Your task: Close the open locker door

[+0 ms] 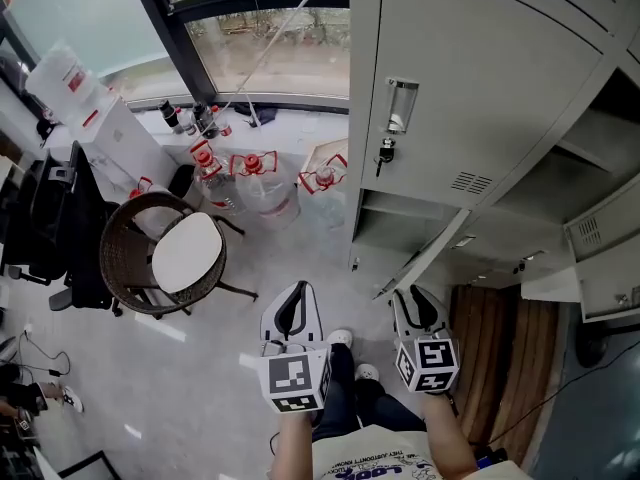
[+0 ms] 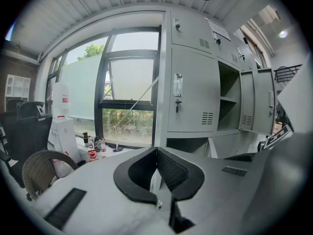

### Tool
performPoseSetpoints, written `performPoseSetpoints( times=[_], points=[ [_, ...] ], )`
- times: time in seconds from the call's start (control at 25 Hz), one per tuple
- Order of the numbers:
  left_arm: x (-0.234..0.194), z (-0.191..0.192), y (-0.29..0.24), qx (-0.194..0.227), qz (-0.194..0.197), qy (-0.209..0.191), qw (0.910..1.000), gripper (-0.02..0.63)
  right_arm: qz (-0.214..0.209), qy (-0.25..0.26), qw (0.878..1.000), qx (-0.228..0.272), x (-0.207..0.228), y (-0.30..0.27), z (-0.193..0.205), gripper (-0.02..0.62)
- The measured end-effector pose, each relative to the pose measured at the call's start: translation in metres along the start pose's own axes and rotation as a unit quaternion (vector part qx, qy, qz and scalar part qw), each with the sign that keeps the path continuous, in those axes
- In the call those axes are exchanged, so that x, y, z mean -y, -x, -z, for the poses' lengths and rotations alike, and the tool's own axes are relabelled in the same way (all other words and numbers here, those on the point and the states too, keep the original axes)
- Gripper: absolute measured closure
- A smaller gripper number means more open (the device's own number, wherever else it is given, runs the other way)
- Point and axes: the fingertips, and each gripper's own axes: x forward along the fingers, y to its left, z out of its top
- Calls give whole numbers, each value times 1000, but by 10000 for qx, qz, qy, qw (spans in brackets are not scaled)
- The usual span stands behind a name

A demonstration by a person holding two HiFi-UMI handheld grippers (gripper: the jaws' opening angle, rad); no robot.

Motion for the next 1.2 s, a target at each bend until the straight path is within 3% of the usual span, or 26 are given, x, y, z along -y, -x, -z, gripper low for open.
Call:
performPoseSetpoints(
  times=[0.6, 1.2],
  points=[
    [-49, -11, -35, -96, -146, 44, 9998, 601, 164, 59, 9998, 97, -22, -60, -27, 469],
    [-81, -36, -60, 94, -158, -10, 9998, 601, 389, -133, 9988, 270, -25, -112, -50, 475]
  ],
)
